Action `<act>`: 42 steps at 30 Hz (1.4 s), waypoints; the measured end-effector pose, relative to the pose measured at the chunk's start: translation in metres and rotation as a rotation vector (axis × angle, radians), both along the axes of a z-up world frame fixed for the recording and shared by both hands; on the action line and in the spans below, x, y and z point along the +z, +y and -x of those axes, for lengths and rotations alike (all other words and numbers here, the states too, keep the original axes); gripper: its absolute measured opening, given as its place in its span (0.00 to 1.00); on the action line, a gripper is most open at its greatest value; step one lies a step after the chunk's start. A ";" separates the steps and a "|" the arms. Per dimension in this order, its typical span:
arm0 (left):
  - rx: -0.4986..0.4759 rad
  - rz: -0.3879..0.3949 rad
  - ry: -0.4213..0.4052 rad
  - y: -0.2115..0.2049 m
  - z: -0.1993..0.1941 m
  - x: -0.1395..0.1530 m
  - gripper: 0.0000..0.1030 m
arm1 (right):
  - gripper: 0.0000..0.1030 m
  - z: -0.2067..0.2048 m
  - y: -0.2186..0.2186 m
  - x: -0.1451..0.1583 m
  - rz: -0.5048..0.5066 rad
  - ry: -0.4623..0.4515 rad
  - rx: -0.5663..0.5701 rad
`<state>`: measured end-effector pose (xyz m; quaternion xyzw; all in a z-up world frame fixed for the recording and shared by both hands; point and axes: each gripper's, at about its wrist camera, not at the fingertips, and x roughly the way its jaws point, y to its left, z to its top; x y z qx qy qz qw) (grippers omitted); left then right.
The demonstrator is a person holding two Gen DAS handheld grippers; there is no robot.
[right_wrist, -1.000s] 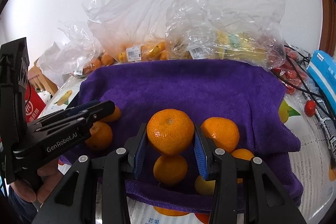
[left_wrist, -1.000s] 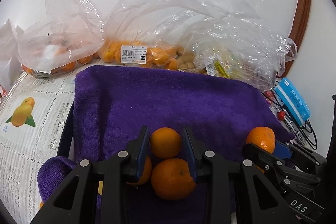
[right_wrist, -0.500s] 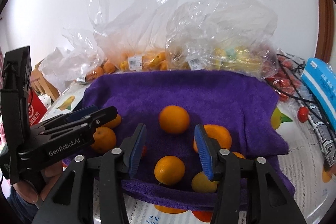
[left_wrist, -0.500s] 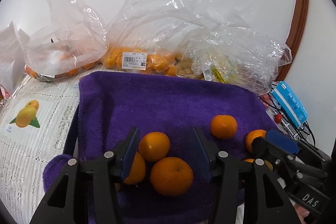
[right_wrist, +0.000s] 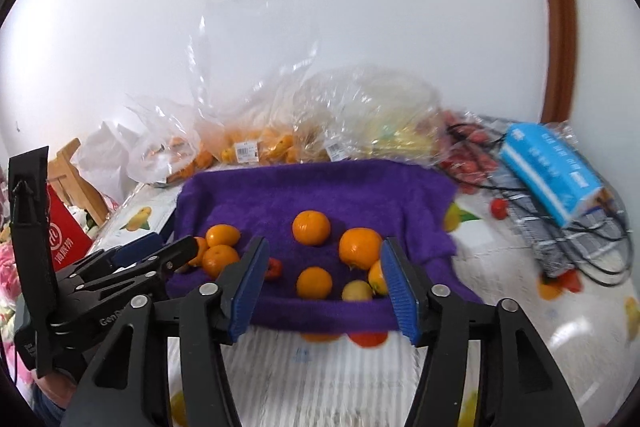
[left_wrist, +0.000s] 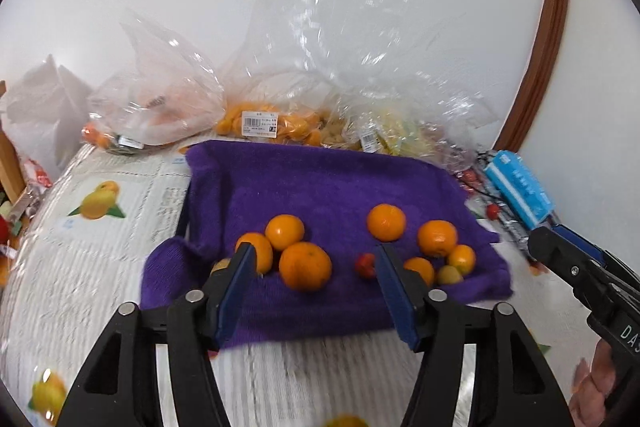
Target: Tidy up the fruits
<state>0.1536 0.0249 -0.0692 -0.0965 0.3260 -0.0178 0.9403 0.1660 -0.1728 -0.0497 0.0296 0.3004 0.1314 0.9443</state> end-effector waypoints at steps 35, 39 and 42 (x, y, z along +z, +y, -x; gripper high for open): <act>0.059 -0.141 -0.140 -0.031 0.164 0.093 0.83 | 0.98 0.191 -0.037 0.070 0.028 -0.098 -0.184; 0.068 -0.133 -0.137 -0.029 0.164 0.092 0.83 | 0.98 0.192 -0.038 0.070 0.038 -0.102 -0.194; 0.070 -0.138 -0.135 -0.030 0.164 0.091 0.83 | 0.98 0.193 -0.036 0.068 0.044 -0.102 -0.194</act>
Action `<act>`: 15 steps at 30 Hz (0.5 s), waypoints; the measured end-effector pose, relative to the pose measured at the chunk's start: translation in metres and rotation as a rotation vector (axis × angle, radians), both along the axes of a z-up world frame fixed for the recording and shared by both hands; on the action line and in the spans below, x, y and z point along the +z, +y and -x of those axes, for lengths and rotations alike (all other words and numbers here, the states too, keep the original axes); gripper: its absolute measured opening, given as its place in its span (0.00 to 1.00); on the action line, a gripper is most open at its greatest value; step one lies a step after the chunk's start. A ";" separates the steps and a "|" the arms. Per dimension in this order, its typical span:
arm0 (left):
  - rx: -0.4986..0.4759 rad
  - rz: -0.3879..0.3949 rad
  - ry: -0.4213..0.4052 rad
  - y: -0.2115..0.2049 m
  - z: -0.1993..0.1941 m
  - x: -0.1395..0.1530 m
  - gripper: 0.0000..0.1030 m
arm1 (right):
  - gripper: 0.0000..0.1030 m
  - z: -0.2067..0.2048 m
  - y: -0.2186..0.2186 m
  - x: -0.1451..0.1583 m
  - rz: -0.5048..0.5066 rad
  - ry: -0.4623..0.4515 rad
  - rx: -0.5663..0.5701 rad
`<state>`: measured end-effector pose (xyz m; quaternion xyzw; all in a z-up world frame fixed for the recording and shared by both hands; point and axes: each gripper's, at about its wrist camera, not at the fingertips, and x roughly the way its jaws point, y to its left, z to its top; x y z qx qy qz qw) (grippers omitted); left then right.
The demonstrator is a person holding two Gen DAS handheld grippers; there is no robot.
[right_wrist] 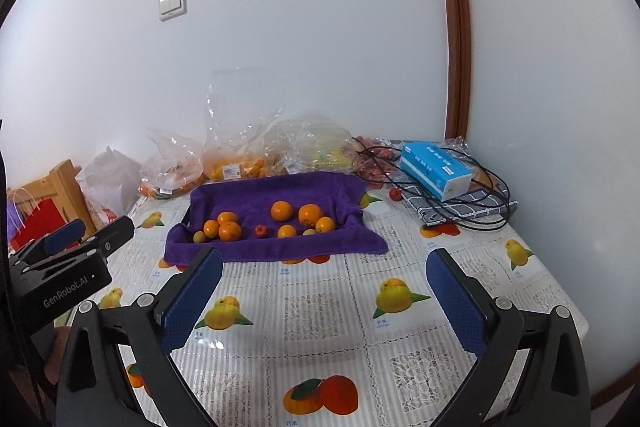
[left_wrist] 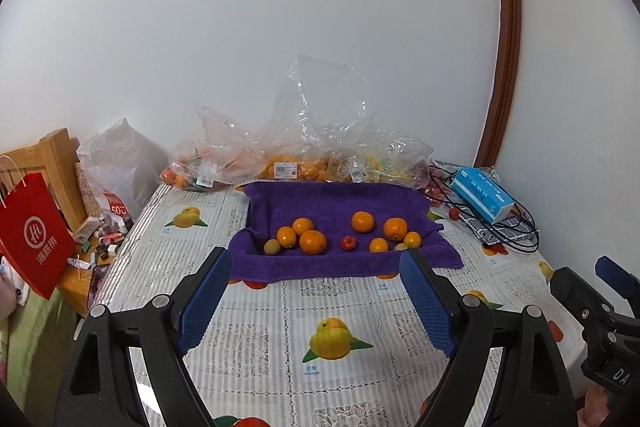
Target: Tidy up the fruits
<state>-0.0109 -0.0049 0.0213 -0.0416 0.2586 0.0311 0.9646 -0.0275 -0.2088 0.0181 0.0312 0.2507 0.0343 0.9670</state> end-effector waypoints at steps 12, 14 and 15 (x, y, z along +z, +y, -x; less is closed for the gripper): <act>-0.001 -0.013 0.004 0.001 0.000 -0.002 0.83 | 0.98 -0.001 0.007 0.001 0.007 -0.001 0.004; -0.002 -0.010 0.004 0.002 0.000 -0.003 0.83 | 0.98 -0.001 0.008 -0.001 0.007 0.002 0.006; -0.002 -0.008 0.004 0.003 0.000 -0.003 0.83 | 0.98 -0.001 0.009 -0.002 0.012 0.004 0.008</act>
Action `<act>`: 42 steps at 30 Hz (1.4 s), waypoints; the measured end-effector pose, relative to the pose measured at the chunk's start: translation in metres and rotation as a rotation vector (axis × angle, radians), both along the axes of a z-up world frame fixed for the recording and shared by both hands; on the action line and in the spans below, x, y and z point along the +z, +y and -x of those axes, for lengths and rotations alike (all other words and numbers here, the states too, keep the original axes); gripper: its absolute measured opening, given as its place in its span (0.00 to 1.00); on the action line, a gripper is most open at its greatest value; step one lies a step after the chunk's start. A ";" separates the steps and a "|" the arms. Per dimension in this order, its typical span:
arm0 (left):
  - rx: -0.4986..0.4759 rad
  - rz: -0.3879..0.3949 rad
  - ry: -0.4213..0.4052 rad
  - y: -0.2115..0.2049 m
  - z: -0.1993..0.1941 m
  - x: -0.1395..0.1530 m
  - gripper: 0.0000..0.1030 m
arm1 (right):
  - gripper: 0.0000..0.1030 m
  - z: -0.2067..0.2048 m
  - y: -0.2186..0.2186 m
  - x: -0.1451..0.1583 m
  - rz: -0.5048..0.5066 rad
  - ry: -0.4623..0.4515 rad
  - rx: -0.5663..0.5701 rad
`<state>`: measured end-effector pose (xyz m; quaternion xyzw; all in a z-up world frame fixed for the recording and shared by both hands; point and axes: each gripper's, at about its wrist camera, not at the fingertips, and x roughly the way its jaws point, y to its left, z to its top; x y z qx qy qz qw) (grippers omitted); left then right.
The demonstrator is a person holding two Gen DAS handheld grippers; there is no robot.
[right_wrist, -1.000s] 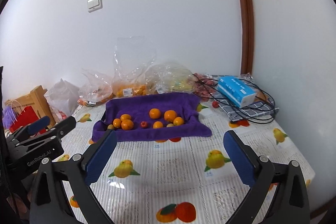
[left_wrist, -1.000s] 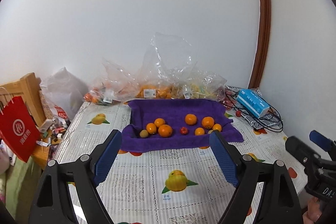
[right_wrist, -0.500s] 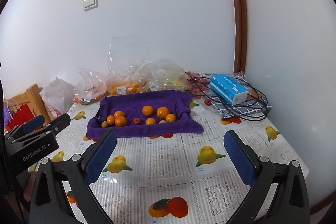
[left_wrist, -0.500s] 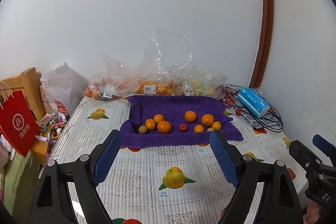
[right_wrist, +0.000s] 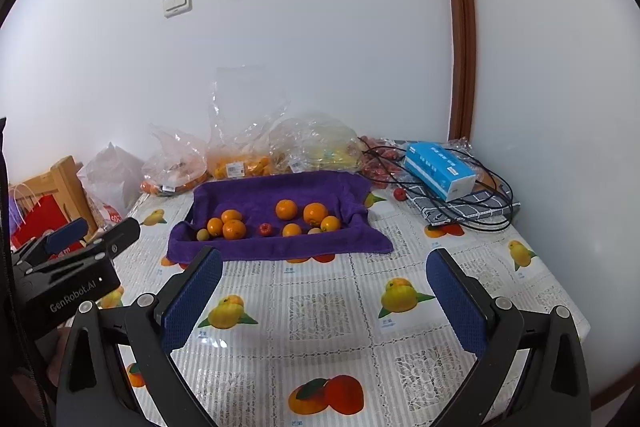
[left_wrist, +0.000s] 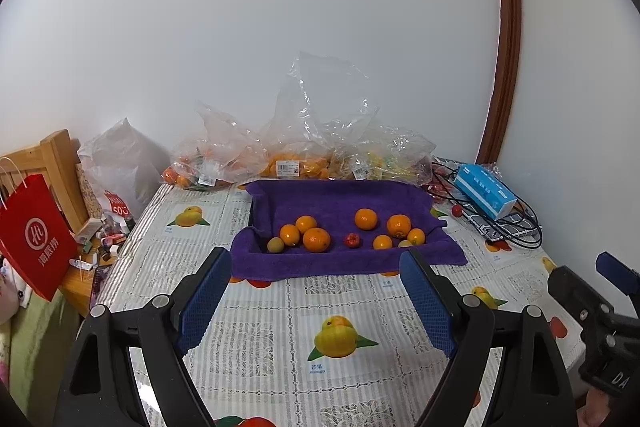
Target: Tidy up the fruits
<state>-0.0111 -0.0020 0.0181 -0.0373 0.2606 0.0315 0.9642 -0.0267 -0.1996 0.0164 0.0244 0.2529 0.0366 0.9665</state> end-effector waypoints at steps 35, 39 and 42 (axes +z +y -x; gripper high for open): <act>-0.001 -0.001 0.012 -0.001 -0.005 -0.005 0.83 | 0.98 0.001 0.001 -0.002 0.000 -0.009 0.005; 0.000 -0.004 0.009 -0.001 -0.004 -0.005 0.83 | 0.98 0.002 0.000 -0.001 -0.005 -0.014 0.005; 0.005 -0.007 0.005 -0.001 -0.003 -0.003 0.83 | 0.98 0.002 0.000 -0.001 -0.004 -0.012 0.004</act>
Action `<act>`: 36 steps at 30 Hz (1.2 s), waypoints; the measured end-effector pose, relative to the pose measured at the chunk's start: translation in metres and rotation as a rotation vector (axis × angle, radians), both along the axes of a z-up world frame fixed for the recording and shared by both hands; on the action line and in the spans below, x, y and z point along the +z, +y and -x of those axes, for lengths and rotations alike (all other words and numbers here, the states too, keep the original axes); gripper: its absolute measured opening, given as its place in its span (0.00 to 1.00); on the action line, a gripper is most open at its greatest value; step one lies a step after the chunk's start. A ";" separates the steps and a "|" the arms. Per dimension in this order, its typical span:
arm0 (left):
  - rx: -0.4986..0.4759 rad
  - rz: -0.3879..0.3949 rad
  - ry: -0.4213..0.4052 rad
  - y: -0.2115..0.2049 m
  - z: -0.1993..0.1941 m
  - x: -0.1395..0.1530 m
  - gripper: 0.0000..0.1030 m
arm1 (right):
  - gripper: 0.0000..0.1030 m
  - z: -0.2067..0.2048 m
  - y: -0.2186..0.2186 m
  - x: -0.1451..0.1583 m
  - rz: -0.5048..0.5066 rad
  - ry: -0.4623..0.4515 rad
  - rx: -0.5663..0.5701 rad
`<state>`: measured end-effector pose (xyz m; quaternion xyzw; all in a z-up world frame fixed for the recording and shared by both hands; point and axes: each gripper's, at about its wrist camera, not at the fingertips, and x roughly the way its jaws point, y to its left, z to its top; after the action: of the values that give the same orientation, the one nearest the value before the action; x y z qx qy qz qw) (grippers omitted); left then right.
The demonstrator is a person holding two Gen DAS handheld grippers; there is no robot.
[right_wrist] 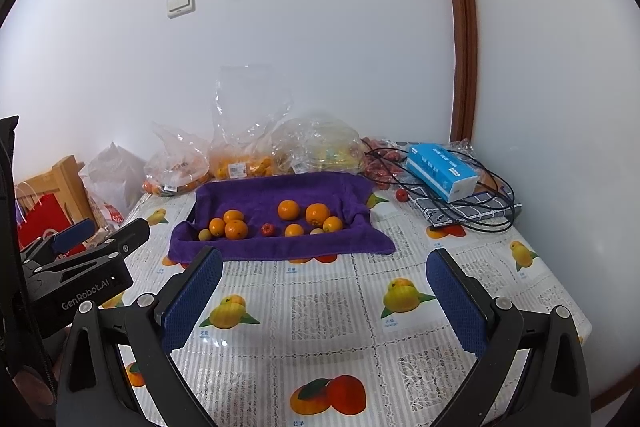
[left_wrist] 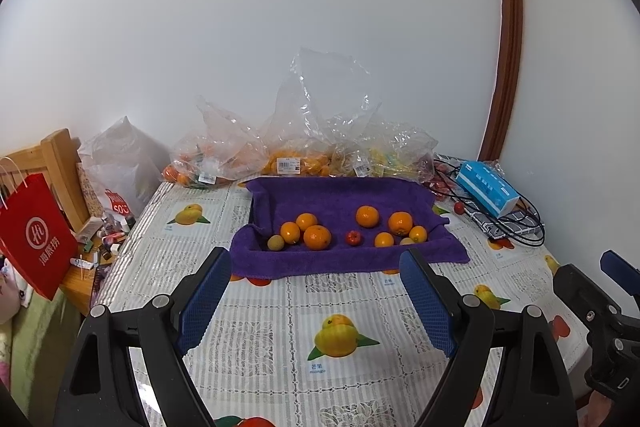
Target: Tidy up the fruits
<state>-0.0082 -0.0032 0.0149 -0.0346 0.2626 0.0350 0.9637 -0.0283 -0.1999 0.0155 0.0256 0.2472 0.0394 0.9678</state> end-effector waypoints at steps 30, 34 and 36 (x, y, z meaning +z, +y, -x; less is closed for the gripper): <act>-0.008 0.025 0.005 0.015 0.000 -0.003 0.83 | 0.98 -0.004 0.013 -0.002 0.025 0.006 0.016; -0.007 0.028 0.001 0.017 0.001 -0.002 0.83 | 0.98 -0.004 0.013 -0.003 0.027 0.009 0.016; -0.007 0.031 -0.002 0.017 0.001 -0.002 0.83 | 0.98 -0.003 0.013 -0.003 0.028 0.006 0.016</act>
<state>-0.0096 0.0141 0.0129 -0.0486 0.2623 0.0275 0.9634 -0.0249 -0.1869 0.0123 0.0104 0.2509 0.0437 0.9670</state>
